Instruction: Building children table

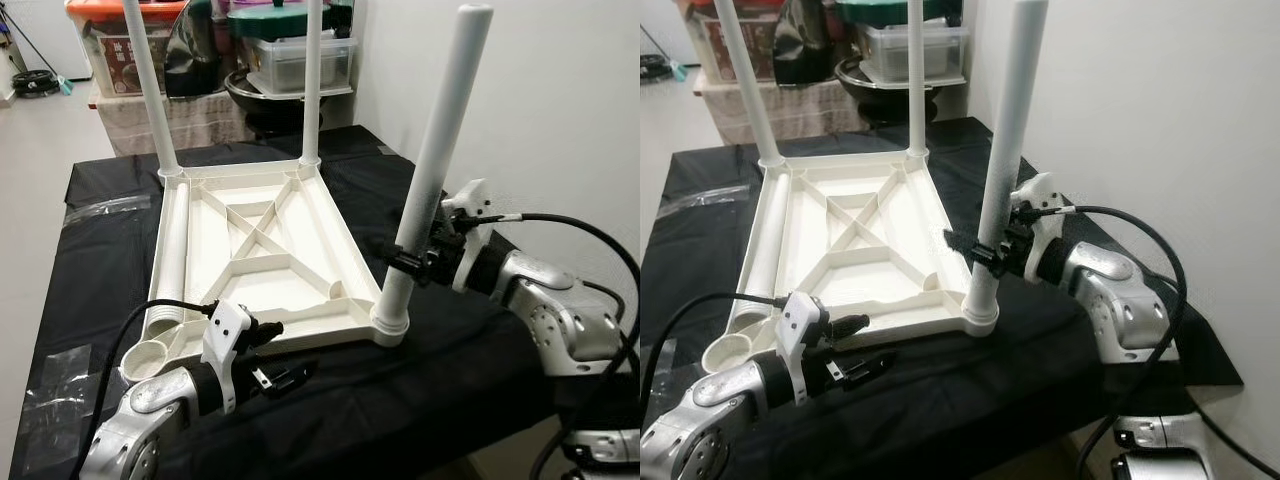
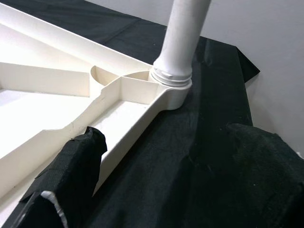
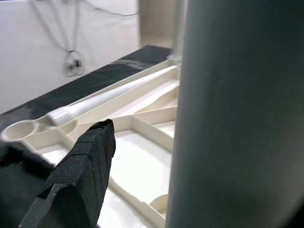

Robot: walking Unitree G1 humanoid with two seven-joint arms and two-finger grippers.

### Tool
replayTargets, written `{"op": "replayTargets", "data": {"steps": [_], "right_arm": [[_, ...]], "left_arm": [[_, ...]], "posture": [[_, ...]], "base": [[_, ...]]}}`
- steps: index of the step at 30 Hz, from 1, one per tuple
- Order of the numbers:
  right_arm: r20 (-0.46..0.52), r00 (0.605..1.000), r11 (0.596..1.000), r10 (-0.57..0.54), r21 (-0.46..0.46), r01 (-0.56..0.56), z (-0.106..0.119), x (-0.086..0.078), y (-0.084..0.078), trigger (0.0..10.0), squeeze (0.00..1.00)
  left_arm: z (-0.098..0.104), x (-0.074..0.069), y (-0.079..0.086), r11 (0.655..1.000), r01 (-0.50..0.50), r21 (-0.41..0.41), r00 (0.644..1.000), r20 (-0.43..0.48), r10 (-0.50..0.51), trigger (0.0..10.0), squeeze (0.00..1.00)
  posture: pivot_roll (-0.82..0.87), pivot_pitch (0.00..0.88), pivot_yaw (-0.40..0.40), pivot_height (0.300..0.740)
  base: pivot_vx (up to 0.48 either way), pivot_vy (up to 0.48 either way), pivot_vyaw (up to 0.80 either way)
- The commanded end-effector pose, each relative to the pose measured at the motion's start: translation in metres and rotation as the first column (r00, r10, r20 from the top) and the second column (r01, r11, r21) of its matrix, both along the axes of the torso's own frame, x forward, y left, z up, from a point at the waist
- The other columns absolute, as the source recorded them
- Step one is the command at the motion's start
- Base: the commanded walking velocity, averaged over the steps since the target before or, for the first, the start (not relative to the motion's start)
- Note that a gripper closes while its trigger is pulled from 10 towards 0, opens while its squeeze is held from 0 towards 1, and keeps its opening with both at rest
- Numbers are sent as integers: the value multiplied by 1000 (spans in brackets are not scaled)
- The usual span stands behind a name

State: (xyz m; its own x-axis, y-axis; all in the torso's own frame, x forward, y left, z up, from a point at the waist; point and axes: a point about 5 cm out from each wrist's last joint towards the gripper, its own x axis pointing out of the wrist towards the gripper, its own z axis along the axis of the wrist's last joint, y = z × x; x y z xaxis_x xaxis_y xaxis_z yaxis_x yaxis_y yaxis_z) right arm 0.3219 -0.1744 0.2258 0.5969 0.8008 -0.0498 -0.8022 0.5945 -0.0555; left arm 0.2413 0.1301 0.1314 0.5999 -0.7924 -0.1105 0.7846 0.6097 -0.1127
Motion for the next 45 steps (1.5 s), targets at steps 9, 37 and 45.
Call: {"op": "replayTargets", "data": {"steps": [9, 37, 45], "right_arm": [[-61, 981, 983, 183, -22, -185, -19, -2, 16, 4392, 0], [-254, 613, 635, -748, -3, 773, -62, 10, 44, 10000, 1000], [-85, 902, 895, -424, 116, 432, -17, 11, 28, 10000, 0]], "left_arm": [[0, -2, 3, 1000, -3, 8, 1000, -6, 3, 10000, 0], [0, 1, -4, 1000, 25, 2, 1000, -7, -25, 10000, 0], [-1, 0, -3, 1000, 22, 1, 1000, -7, -22, 10000, 0]], "posture": [[105, 0, -86, 740], [83, 0, -80, 740], [79, 0, -78, 740]], "base": [[0, 0, 0], [0, 0, 0], [0, 0, 0]]}}
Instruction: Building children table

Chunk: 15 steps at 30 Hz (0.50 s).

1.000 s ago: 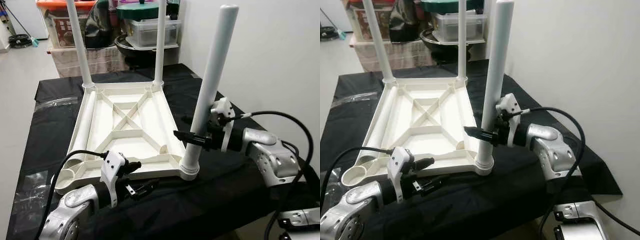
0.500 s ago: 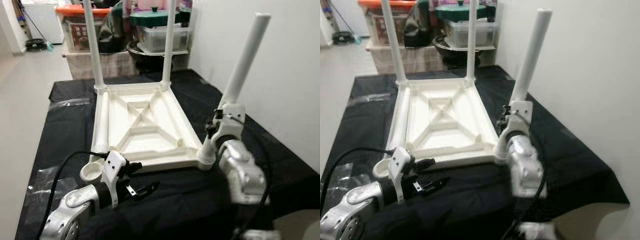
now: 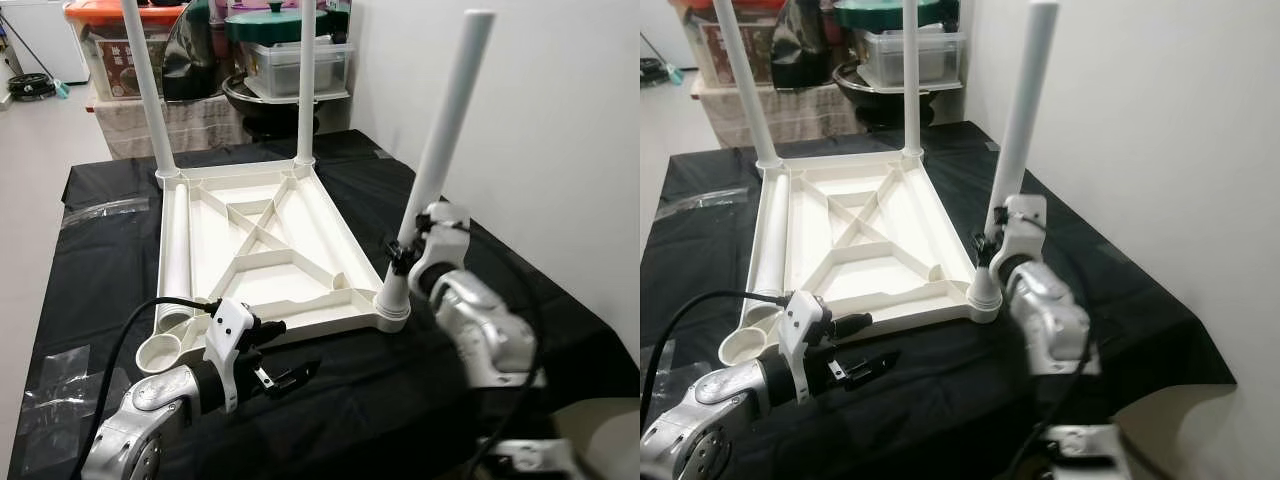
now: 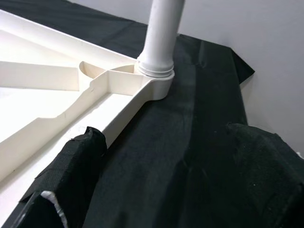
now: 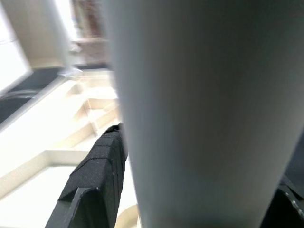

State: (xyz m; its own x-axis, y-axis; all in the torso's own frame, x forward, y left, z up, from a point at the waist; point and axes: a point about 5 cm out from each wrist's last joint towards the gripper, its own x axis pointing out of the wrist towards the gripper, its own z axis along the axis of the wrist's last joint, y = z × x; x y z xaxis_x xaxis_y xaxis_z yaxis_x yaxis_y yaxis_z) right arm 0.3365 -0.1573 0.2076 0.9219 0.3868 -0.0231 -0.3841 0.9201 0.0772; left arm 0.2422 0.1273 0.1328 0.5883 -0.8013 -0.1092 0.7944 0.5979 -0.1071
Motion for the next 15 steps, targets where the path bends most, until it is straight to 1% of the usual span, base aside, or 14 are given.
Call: {"op": "replayTargets", "data": {"steps": [1, 2, 4, 5, 6, 7, 8, 9, 10, 11, 15], "right_arm": [[13, 996, 996, 92, 11, -92, 1, -3, 11, 10000, 0], [50, 978, 979, 202, -51, -200, 6, -10, 10, 10000, 0], [50, 978, 979, 202, -51, -200, 6, -10, 10, 10000, 0], [59, 946, 942, 318, -128, -309, 7, -18, 8, 10000, 0], [59, 946, 942, 318, -128, -309, 7, -18, 8, 10000, 0], [45, 904, 892, 426, -189, -411, 6, -24, 5, 10000, 0], [17, 866, 843, 500, -235, -483, 3, -27, 3, 10000, 0], [17, 866, 843, 500, -235, -483, 3, -27, 3, 10000, 0], [-8, 847, 820, 532, -246, -517, -1, -24, 2, 4549, 0], [-11, 844, 816, 537, -249, -522, -3, -20, 2, 0, 0], [-7, 849, 824, 528, -240, -514, -5, -13, 4, 0, 0]], "left_arm": [[-3, -1, 0, 1000, 6, -1, 1000, -12, -6, 10000, 0], [-3, -1, -1, 1000, 8, -1, 1000, -12, -8, 10000, 0], [-3, -1, -1, 1000, 8, -1, 1000, -12, -8, 10000, 0], [-2, 0, -1, 1000, 10, -2, 1000, -10, -10, 10000, 0], [-2, 0, -1, 1000, 10, -2, 1000, -10, -10, 10000, 0], [-2, 1, -2, 1000, 10, -2, 1000, -7, -10, 10000, 0], [-1, 1, -1, 1000, 10, -2, 1000, -5, -10, 10000, 0], [-1, 1, -1, 1000, 10, -2, 1000, -5, -10, 10000, 0], [-1, 1, -1, 1000, 9, -1, 1000, -4, -9, 10000, 0], [-1, 0, 0, 1000, 10, 1, 1000, -6, -10, 10000, 0], [-2, -3, 0, 1000, 14, 4, 1000, -10, -14, 10000, 0]], "posture": [[79, 0, -78, 740], [72, 0, -75, 740], [72, 0, -75, 740], [74, 0, -77, 740], [74, 0, -77, 740], [77, 0, -80, 740], [81, 0, -82, 740], [81, 0, -82, 740], [82, 0, -82, 740], [82, 0, -82, 740], [97, 0, -90, 740]], "base": [[0, 0, 0], [0, 0, 0], [0, 0, 0], [0, 0, 0], [0, 0, 0], [0, 0, 0], [0, 0, 0], [0, 0, 0], [0, 0, 0], [0, 0, 0], [0, 0, 0]]}}
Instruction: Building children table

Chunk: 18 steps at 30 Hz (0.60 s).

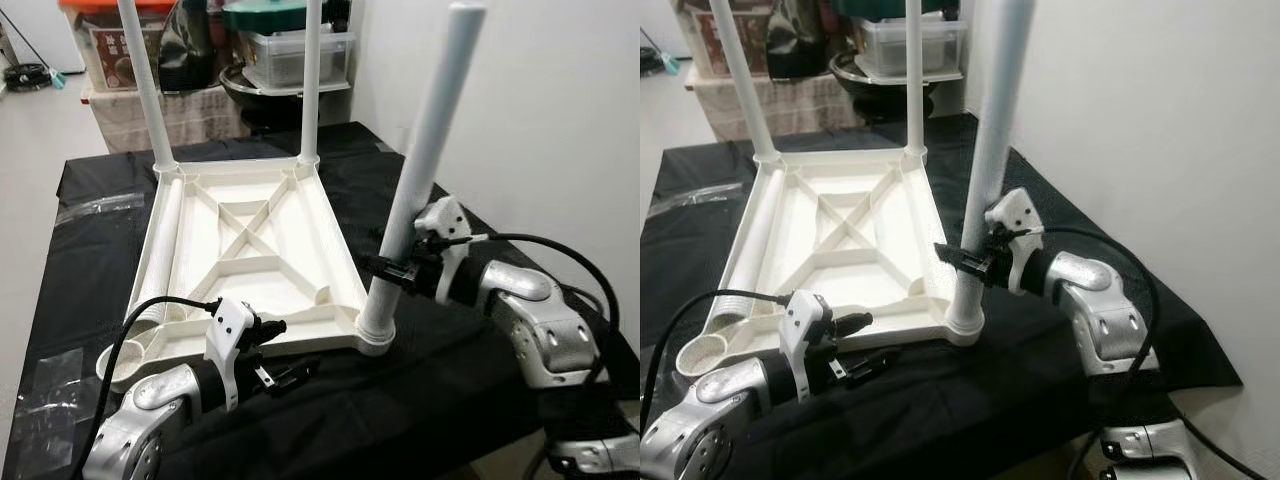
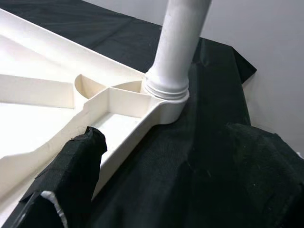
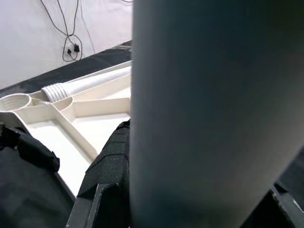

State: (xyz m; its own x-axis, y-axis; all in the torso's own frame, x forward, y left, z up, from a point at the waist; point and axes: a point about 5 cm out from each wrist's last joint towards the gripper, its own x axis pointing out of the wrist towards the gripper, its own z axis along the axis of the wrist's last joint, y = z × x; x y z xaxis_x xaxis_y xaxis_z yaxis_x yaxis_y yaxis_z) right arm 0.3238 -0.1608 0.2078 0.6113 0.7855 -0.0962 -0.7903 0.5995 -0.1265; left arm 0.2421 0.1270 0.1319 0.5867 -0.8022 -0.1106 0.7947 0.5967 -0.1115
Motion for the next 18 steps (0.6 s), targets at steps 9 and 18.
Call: {"op": "replayTargets", "data": {"steps": [9, 18], "right_arm": [[-90, 678, 683, -730, -67, 727, -40, 36, -28, 0, 0], [-89, 316, 325, -945, -122, 938, -77, 3, -24, 0, 0]], "left_arm": [[-2, -7, 4, 1000, 11, 15, 1000, -11, -11, 10000, 0], [-2, -7, 1, 1000, 23, 12, 1000, -15, -23, 10000, 0]], "posture": [[100, 0, -87, 740], [90, 0, -75, 740]], "base": [[0, 0, 0], [0, 0, 0]]}}
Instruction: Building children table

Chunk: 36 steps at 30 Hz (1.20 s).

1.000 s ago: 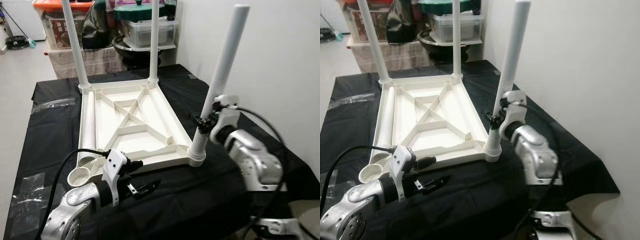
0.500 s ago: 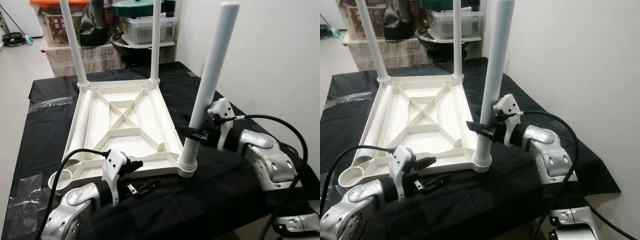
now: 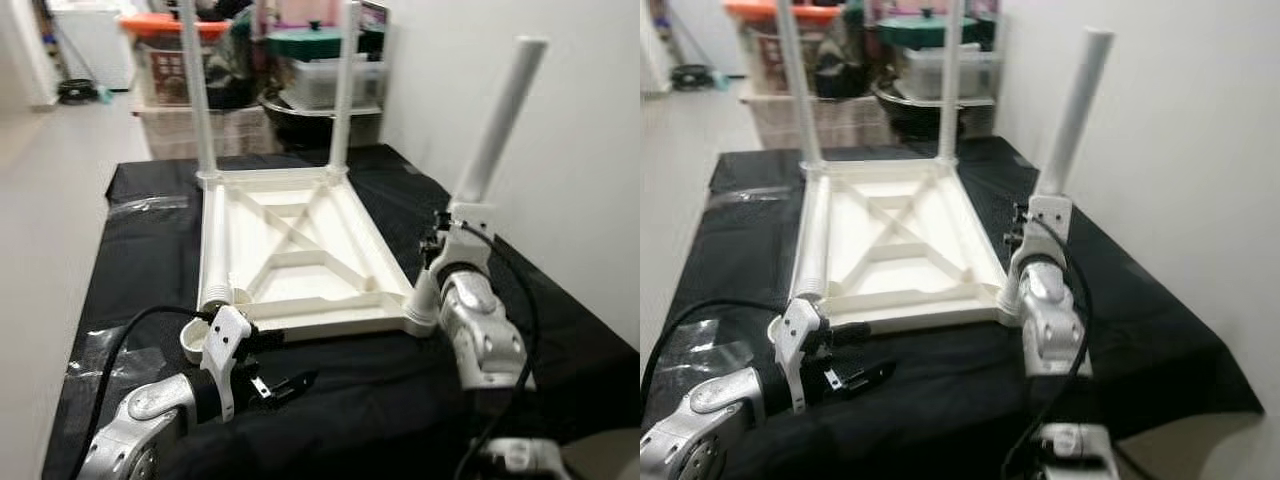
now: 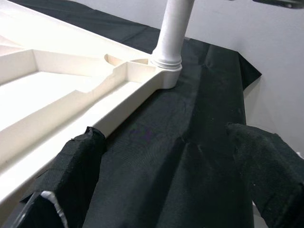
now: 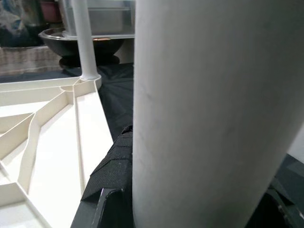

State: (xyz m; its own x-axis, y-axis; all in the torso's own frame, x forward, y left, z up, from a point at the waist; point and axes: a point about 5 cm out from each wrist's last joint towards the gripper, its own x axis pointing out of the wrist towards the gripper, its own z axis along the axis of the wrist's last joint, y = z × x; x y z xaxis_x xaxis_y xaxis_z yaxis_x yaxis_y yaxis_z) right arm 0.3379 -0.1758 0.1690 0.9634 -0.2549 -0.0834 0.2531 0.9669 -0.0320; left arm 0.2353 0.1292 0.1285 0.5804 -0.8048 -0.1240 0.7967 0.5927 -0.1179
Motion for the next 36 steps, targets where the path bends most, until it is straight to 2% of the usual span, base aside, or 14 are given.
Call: {"op": "replayTargets", "data": {"steps": [1, 3, 4, 7, 8, 10, 14, 15, 23, 25, 31, 33, 35, 36], "right_arm": [[-186, 982, 1000, -14, -28, 9, -36, -9, -3, 0, 0], [-193, 981, 1000, 23, -6, -25, -35, -7, 2, 549, 0], [-188, 978, 996, 86, 24, -83, -32, -4, 8, 10000, 0], [-68, 948, 947, 310, 109, -302, -7, 5, 19, 10000, 0], [19, 917, 908, 397, 138, -396, 9, 7, 19, 10000, 875], [92, 895, 888, 436, 118, -444, 23, 8, 17, 10000, 1000], [166, 791, 800, 588, 25, -600, 57, 10, 15, 10000, 1000], [179, 734, 745, 656, 5, -667, 63, 8, 15, 10000, 0], [129, 407, 420, 904, -100, -902, 68, -9, 15, 10000, 0], [71, 231, 237, 970, -103, -966, 62, -21, 16, 10000, 0], [45, 145, 148, 988, -77, -986, 52, -26, 15, 10000, 0], [44, 145, 147, 989, -70, -987, 51, -25, 14, 8078, 0], [26, 181, 183, 983, -56, -982, 46, -20, 12, 0, 0], [0, 249, 249, 968, -49, -967, 42, -14, 11, 0, 0]], "left_arm": [[1, 0, -1, 1000, 18, 6, 1000, -2, -18, 10000, 0], [1, 0, -1, 1000, 19, 7, 1000, -2, -19, 10000, 0], [1, 0, -2, 1000, 20, 6, 1000, -2, -20, 10000, 0], [1, 0, -4, 1000, 26, 2, 1000, -2, -26, 10000, 0], [0, 0, -4, 1000, 29, 2, 1000, -3, -29, 10000, 0], [0, -1, -4, 1000, 30, 1, 1000, -5, -30, 10000, 0], [-1, -2, -5, 999, 34, -1, 999, -7, -34, 10000, 0], [-1, -2, -5, 999, 35, -2, 999, -8, -35, 10000, 0], [1, -1, -4, 999, 37, 0, 999, -3, -37, 10000, 0], [1, 0, -3, 999, 35, 4, 999, -1, -35, 10000, 0], [0, -2, -3, 999, 32, 6, 999, -2, -32, 10000, 0], [0, -2, -3, 999, 32, 5, 999, -3, -32, 10000, 0], [0, -1, -3, 999, 33, 6, 999, -3, -33, 10000, 0], [0, -1, -3, 999, 34, 7, 999, -2, -34, 10000, 0]], "posture": [[88, 0, -75, 740], [88, 0, -75, 740], [86, 0, -74, 740], [82, 0, -75, 740], [79, 0, -75, 740], [79, 0, -75, 740], [79, 0, -78, 740], [80, 0, -77, 740], [91, 0, -85, 740], [95, 0, -88, 740], [98, 0, -89, 740], [98, 0, -89, 740], [96, 0, -88, 740], [92, 0, -84, 740]], "base": [[0, 0, 0], [0, 0, 0], [0, 0, 0], [0, 0, 0], [0, 0, 0], [0, 0, 0], [0, 0, 0], [0, 0, 0], [0, 0, 0], [0, 0, 0], [0, 0, 0], [0, 0, 0], [0, 0, 0], [0, 0, 0]]}}
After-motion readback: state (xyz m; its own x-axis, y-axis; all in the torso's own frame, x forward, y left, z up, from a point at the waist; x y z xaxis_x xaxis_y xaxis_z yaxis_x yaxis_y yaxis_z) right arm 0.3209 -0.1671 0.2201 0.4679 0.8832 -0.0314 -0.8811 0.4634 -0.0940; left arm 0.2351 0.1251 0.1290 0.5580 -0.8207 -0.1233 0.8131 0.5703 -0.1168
